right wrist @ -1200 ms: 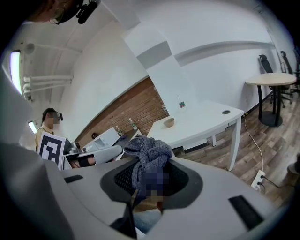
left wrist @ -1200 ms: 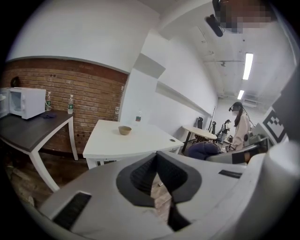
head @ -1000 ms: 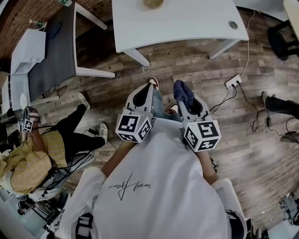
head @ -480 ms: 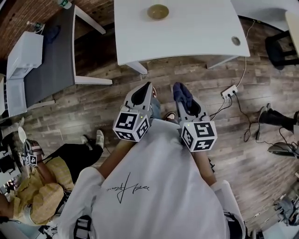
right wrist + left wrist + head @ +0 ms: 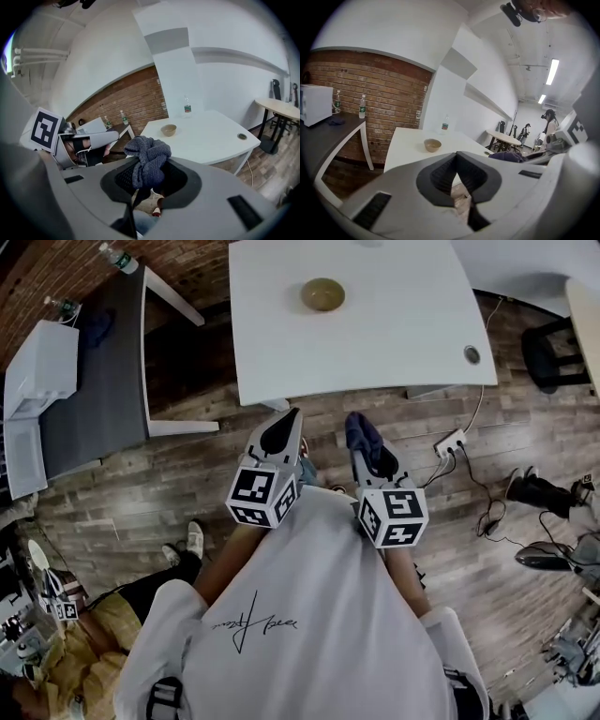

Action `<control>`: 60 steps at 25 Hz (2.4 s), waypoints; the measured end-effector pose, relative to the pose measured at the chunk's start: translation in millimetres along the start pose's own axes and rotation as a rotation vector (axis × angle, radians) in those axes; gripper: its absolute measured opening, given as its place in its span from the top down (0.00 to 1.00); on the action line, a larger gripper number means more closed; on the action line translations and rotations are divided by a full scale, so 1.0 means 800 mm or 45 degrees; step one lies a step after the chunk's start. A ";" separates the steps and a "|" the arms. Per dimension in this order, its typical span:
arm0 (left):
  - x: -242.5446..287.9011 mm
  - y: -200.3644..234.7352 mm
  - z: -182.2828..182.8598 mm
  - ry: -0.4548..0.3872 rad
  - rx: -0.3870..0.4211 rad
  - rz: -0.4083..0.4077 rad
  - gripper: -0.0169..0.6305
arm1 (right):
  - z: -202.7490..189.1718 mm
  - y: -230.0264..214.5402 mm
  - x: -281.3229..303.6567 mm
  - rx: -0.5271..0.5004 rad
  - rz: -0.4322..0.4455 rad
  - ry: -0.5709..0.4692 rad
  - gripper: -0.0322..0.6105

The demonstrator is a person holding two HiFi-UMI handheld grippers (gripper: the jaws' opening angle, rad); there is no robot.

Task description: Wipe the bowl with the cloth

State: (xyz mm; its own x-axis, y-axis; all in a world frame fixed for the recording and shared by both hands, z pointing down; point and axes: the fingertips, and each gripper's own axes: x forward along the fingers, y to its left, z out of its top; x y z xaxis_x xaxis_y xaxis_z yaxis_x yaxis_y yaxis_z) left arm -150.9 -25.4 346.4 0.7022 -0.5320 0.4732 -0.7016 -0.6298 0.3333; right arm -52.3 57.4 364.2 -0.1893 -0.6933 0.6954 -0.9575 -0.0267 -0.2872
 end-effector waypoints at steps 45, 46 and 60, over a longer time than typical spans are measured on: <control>0.124 0.157 0.083 0.010 -0.008 0.031 0.98 | 0.157 0.015 0.181 -0.085 0.105 -0.017 0.79; 0.128 0.154 0.085 0.008 -0.005 0.037 0.98 | 0.164 0.008 0.181 -0.083 0.104 -0.038 0.79; 0.195 0.048 0.114 -0.004 0.017 0.190 0.98 | 0.222 -0.127 0.129 -0.164 0.200 -0.097 0.79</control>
State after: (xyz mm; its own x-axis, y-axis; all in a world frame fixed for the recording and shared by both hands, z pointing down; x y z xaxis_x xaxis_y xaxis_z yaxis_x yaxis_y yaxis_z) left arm -57.5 -184.1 358.2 0.5908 -0.6219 0.5140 -0.7965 -0.5513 0.2484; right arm 64.3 -139.2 348.0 -0.3262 -0.7341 0.5956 -0.9383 0.1748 -0.2985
